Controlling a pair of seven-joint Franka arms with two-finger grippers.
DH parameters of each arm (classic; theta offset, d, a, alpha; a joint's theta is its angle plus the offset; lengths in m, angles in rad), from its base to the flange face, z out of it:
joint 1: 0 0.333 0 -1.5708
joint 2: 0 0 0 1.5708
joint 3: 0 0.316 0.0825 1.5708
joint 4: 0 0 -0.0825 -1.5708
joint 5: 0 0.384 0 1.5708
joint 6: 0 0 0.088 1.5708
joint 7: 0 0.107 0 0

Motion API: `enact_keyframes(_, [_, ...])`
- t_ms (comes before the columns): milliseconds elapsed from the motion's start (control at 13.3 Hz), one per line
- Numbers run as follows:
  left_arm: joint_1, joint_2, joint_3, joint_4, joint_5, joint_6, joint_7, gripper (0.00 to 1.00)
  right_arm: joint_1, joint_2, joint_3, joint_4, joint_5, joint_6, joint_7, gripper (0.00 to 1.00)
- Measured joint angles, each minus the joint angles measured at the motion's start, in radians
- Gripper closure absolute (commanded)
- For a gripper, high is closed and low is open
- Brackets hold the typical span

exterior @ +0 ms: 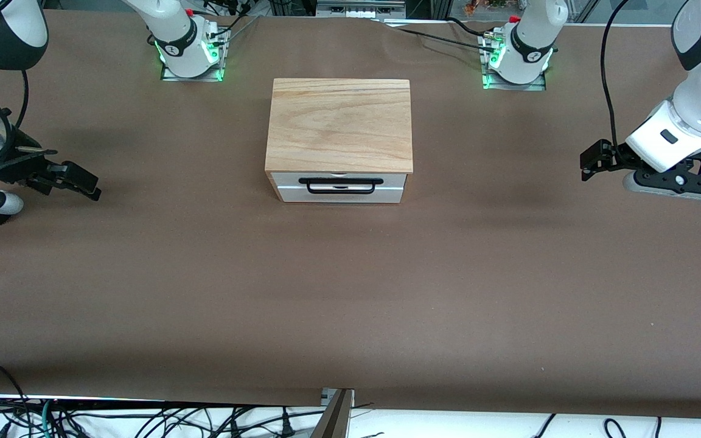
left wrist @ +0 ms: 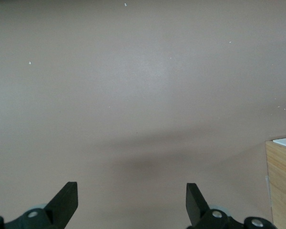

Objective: Pull top drawer with both arms simultaneously

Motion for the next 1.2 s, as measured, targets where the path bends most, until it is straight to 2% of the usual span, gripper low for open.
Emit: enact_keyframes(1203, [-0.002,0.001,-0.016,0.006,0.000,-0.012,0.000,0.00,-0.002,0.006,0.000,0.001,-0.001,0.000,0.000,0.00])
